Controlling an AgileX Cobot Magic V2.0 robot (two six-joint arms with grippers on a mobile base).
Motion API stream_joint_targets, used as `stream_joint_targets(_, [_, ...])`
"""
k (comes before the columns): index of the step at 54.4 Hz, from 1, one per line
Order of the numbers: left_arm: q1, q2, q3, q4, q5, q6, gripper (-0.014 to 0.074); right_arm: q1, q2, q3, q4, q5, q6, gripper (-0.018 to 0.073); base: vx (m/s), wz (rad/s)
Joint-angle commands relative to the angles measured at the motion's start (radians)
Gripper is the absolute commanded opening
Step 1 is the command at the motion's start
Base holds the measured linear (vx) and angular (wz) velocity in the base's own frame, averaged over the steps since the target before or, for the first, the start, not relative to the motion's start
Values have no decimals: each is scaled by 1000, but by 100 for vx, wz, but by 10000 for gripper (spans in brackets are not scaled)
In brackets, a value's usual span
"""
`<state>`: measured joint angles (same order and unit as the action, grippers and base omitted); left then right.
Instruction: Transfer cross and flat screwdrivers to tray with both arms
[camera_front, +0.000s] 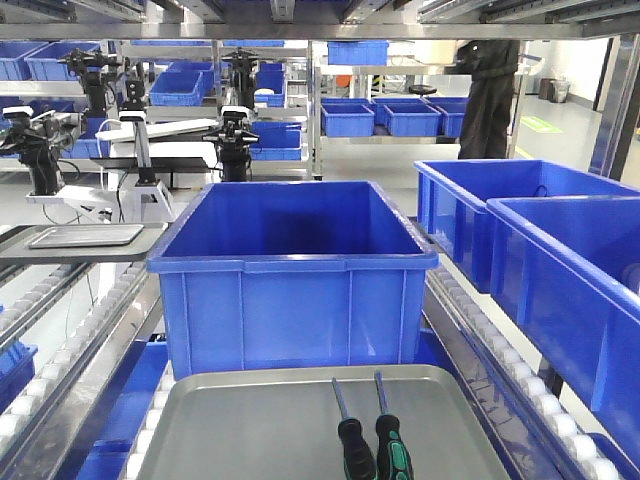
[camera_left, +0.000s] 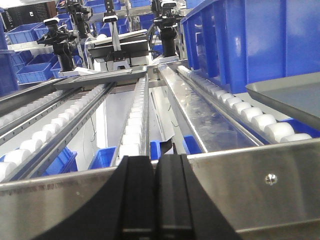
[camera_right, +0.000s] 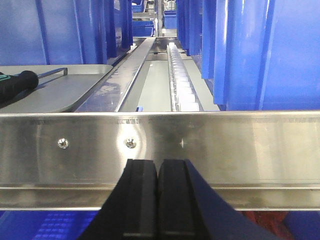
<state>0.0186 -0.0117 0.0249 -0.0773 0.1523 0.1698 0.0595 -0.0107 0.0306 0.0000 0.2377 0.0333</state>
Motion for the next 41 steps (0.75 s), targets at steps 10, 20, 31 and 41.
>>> stream_joint_targets(10, [1, 7, -24, -8, -83, -11, -6, -2, -6, 7, -6, -87, 2, -11, 0, 0])
stream_joint_targets(20, [1, 7, -24, -8, -83, -11, -6, -2, -6, 7, -6, -87, 2, -11, 0, 0])
stream_joint_targets(31, [1, 7, -24, -8, -83, -11, -6, -2, -6, 7, -6, -87, 2, -11, 0, 0])
stream_joint_targets(41, [1, 7, -24, -8, -83, -11, -6, -2, -6, 7, -6, -87, 2, -11, 0, 0])
